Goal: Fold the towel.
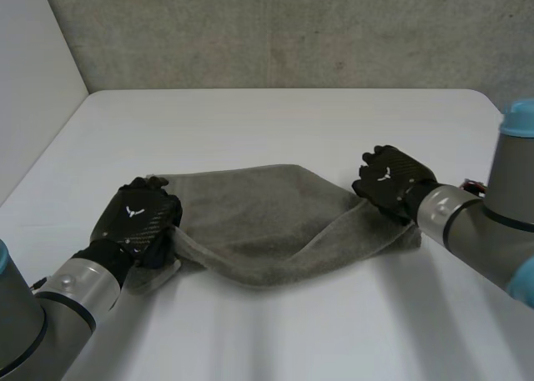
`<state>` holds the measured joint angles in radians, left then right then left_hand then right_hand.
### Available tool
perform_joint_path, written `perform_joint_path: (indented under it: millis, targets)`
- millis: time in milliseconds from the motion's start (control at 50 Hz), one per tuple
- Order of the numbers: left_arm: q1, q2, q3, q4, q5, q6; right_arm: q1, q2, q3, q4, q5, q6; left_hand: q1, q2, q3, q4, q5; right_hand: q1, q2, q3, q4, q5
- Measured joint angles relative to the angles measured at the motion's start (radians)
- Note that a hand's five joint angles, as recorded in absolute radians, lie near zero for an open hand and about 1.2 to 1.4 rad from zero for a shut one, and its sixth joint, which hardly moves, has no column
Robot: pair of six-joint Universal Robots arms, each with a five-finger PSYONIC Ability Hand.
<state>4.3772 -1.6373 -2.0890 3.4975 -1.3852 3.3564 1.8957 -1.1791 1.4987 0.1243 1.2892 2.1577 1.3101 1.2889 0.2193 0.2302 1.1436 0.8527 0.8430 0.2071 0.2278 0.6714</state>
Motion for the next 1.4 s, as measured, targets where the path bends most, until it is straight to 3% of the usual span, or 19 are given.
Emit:
perform_joint_path:
  millis: [160,300,500,660,780,840,960,1080,1220,1400]
  targets:
    - [0.003,0.001,0.000,0.000,0.000,0.001,-0.087,-0.040,0.104,-0.001,-0.058,0.018,0.000,0.000,0.000,0.000,0.000,0.090,0.091,0.000,0.000,0.090]
    - [0.008,0.001,0.000,-0.001,0.000,0.002,-0.155,-0.056,0.168,0.000,-0.095,0.025,0.000,0.000,0.000,0.000,0.000,0.463,0.440,0.000,0.000,0.476]
    - [0.013,-0.002,0.009,-0.027,0.002,0.015,-0.163,-0.137,0.196,0.002,-0.107,0.083,0.000,0.000,0.000,0.000,0.000,0.463,0.440,0.000,0.000,0.480]
    - [0.059,-0.090,0.097,-0.044,0.013,0.128,-0.120,-0.091,0.070,-0.054,-0.115,0.113,0.000,0.000,0.000,0.000,0.000,0.465,0.440,0.000,0.000,0.480]
    - [0.105,-0.251,0.308,-0.046,0.040,0.261,-0.067,0.007,-0.107,-0.206,-0.061,0.132,0.000,0.000,0.000,0.000,0.000,0.465,0.449,0.000,0.000,0.481]
    - [0.118,-0.329,0.491,-0.045,0.049,0.304,-0.041,0.043,-0.236,-0.372,0.002,0.178,0.000,0.013,0.000,0.000,0.000,0.465,0.449,0.000,0.000,0.481]
    - [0.110,-0.378,0.799,-0.026,0.049,0.295,-0.026,0.024,-0.380,-0.624,0.094,0.296,0.000,0.016,0.000,0.000,0.011,0.465,0.449,0.000,0.000,0.481]
    - [0.101,-0.314,0.936,0.054,0.052,0.204,-0.032,-0.028,-0.421,-0.709,0.119,0.385,0.000,0.024,0.000,0.000,0.018,0.465,0.449,0.000,0.000,0.483]
    - [0.115,-0.208,0.862,0.166,0.108,0.086,-0.060,-0.068,-0.322,-0.629,0.033,0.417,0.000,0.025,0.000,0.000,0.019,0.465,0.449,0.000,0.000,0.494]
    - [0.156,-0.242,0.571,0.208,0.197,0.106,-0.123,-0.078,-0.024,-0.581,-0.145,0.403,0.000,0.027,0.000,0.000,0.019,0.466,0.449,0.000,0.000,0.494]
